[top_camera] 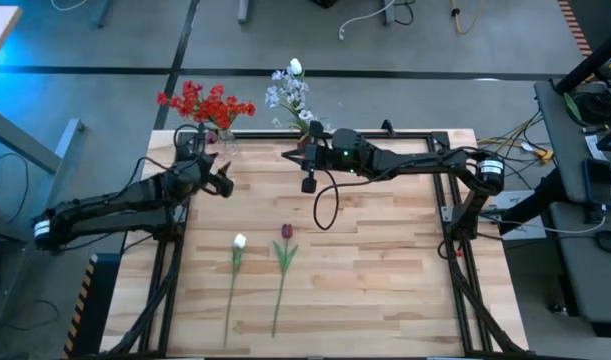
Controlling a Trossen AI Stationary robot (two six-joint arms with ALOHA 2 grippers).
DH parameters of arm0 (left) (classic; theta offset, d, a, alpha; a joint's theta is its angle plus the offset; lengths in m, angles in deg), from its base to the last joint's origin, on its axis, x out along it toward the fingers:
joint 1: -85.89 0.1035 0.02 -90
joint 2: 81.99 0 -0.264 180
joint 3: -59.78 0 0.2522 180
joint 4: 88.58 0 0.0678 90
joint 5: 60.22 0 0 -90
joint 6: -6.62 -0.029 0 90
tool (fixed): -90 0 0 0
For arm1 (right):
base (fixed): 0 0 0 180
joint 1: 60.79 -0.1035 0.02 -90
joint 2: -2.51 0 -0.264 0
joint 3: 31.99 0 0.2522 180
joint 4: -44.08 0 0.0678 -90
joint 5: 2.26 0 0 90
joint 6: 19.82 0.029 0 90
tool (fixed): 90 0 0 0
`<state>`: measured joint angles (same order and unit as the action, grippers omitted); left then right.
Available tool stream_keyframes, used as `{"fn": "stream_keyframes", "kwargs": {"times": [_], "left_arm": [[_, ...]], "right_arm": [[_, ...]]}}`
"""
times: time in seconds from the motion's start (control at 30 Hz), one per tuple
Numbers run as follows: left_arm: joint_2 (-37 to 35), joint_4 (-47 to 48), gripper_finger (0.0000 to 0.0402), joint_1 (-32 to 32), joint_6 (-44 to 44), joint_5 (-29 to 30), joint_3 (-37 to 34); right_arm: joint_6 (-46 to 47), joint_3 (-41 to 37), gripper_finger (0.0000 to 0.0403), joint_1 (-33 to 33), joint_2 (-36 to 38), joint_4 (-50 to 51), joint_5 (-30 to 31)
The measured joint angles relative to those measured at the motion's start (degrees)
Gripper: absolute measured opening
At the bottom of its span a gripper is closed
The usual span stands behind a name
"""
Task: Sort flowers into vase by color
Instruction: Put the white flower into the red vase
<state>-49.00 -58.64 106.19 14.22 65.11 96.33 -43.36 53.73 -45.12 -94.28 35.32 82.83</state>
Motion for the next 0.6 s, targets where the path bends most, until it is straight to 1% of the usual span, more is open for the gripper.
{"fn": "stream_keyframes", "kwargs": {"times": [0.17,0.4,0.47,0.6], "left_arm": [[0.59,1.24,0.0208,-5.16,4.88,0.13,0.00],[2.06,4.16,0.0207,-13.57,13.14,0.17,0.00],[2.70,6.84,0.0204,-15.71,16.19,0.13,0.29],[5.06,15.03,0.0194,-19.58,23.91,0.15,3.95]], "right_arm": [[1.09,-3.75,0.0009,0.00,1.11,-1.10,0.00],[2.23,-10.24,0.0009,0.13,4.33,-5.06,0.00],[2.62,-12.28,0.0009,0.13,5.69,-6.10,-0.02],[3.29,-15.60,0.0009,0.13,8.03,-7.10,0.00]]}}
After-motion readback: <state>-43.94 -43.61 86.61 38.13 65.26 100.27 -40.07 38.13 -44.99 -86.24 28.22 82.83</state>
